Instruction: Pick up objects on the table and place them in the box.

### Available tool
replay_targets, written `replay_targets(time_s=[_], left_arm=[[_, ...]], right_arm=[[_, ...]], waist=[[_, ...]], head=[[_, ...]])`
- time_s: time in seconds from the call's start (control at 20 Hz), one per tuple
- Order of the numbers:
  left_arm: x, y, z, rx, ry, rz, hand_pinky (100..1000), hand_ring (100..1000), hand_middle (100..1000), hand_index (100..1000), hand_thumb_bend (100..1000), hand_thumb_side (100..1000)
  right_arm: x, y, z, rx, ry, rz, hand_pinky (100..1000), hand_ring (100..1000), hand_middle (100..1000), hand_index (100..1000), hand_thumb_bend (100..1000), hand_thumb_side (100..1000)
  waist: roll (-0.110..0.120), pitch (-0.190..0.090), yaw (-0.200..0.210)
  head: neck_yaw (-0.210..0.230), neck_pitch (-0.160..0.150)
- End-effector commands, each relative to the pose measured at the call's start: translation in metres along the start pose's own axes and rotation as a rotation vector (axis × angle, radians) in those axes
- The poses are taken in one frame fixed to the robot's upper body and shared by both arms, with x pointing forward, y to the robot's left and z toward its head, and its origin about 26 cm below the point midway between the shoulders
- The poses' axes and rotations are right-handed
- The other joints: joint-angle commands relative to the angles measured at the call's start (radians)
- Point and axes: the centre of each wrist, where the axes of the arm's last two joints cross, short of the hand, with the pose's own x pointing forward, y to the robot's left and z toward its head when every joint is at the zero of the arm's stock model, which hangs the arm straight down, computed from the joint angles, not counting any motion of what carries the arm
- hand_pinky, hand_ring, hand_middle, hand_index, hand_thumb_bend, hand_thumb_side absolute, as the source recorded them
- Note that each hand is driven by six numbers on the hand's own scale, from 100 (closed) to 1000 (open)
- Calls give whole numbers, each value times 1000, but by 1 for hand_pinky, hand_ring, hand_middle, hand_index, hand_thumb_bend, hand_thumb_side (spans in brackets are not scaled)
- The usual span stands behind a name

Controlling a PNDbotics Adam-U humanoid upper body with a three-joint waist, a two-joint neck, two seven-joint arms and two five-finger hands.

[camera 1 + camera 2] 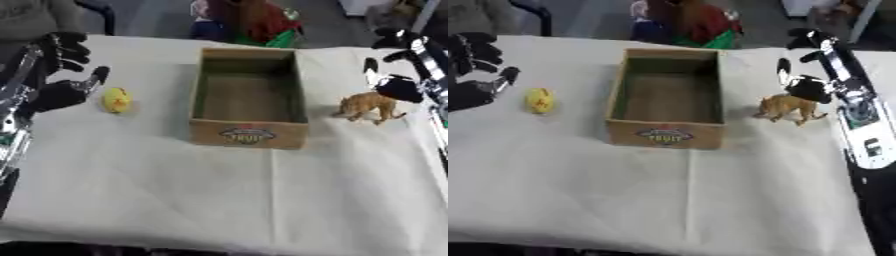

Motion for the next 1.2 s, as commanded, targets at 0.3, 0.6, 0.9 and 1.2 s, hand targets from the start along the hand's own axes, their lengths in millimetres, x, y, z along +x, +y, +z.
replay_targets(time_s=[0.3, 0.6, 0.9, 1.2], left_arm=[[-28, 32, -27, -35, 166, -282, 680, 657, 601, 768, 500, 100], [-49, 23, -48, -104, 241, -356, 682, 657, 605, 772, 591, 100], [-63, 6, -64, -170, 293, -412, 684, 656, 612, 779, 641, 100], [-74, -11, -70, -204, 344, -436, 678, 650, 611, 779, 648, 100]], right_arm=[[3, -9, -3, -8, -18, 16, 715, 840, 674, 877, 100, 100], [3, -7, -3, -3, -18, 13, 716, 841, 673, 877, 100, 100], [3, -7, -3, -2, -18, 9, 716, 841, 673, 877, 100, 100], [3, -5, -3, -1, -20, 3, 715, 841, 672, 878, 100, 100]], waist=[[7, -19, -10], [7, -20, -13], [4, -21, -16], [2, -21, -16]], head=[[9, 5], [12, 5], [11, 5], [11, 5]])
